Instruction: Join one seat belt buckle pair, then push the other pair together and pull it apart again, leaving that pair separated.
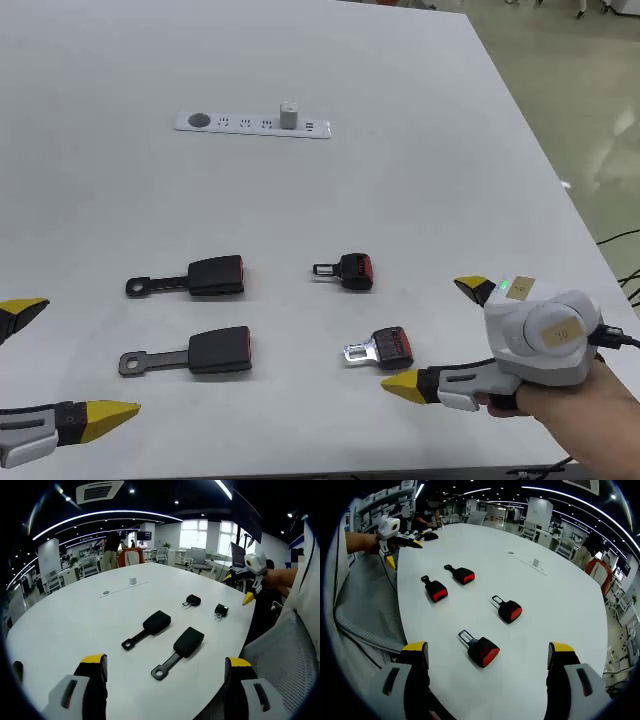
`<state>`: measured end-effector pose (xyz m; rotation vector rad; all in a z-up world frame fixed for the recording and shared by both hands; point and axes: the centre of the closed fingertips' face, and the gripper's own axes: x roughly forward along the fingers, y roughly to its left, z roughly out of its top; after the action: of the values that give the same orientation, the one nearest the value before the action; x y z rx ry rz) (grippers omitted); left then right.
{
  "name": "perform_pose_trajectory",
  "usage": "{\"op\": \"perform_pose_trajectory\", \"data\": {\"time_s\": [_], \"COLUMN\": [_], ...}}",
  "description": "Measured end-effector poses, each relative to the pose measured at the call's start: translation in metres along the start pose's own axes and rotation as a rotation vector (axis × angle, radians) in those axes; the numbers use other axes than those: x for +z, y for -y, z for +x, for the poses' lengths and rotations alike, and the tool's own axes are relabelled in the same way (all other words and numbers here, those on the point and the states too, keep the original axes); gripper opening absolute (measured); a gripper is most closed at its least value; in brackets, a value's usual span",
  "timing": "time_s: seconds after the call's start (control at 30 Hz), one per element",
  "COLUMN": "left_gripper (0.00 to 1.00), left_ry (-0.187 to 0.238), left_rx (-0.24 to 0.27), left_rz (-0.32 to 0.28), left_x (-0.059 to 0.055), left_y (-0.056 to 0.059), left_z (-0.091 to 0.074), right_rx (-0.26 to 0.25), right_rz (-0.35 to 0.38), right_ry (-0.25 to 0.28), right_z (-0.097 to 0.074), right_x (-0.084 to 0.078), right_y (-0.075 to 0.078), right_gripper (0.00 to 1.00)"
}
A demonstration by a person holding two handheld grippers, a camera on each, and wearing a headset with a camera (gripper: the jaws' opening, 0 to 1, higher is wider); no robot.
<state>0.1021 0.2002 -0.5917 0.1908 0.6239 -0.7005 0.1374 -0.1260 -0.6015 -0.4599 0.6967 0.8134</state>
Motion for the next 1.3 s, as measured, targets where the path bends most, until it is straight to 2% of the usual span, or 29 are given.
{"op": "perform_pose_trajectory", "data": {"time_s": [0.23, 0.57, 1.03, 1.07, 1.1, 1.2, 1.23, 1.3], "left_gripper": [1.00, 1.00, 1.00, 1.00, 1.00, 1.00, 1.00, 1.00], "left_ry": [-0.001, -0.013, -0.014, -0.017, -0.026, -0.029, -0.031, -0.035], "left_rx": [0.004, -0.001, -0.021, -0.021, -0.009, -0.011, -0.013, -0.019], "left_rz": [0.002, 0.006, 0.024, 0.017, -0.014, -0.021, -0.018, 0.001], "left_x": [-0.0041, -0.0095, -0.0077, -0.0074, -0.0085, -0.0076, -0.0080, -0.0084], "left_y": [-0.0036, -0.0026, 0.0003, 0.0007, -0.0010, 0.0003, 0.0005, 0.0012], "left_z": [-0.0016, -0.0015, 0.0003, 0.0007, 0.0011, 0.0011, 0.0011, 0.0015], "right_rx": [0.005, 0.010, 0.003, 0.006, 0.007, 0.016, 0.020, 0.024], "right_rz": [-0.007, -0.020, -0.014, -0.013, -0.012, -0.020, -0.043, -0.047], "right_ry": [-0.001, -0.011, -0.031, -0.030, -0.031, -0.017, 0.004, 0.008], "right_z": [0.0021, 0.0027, 0.0056, 0.0058, 0.0054, 0.0049, 0.0047, 0.0040], "right_x": [0.0020, -0.0003, -0.0013, -0.0014, -0.0013, -0.0004, 0.0025, 0.0043], "right_y": [-0.0035, -0.0079, -0.0030, -0.0031, -0.0035, -0.0032, -0.0041, -0.0058], "right_gripper": [1.00, 1.00, 1.00, 1.00, 1.00, 0.98, 0.97, 0.97]}}
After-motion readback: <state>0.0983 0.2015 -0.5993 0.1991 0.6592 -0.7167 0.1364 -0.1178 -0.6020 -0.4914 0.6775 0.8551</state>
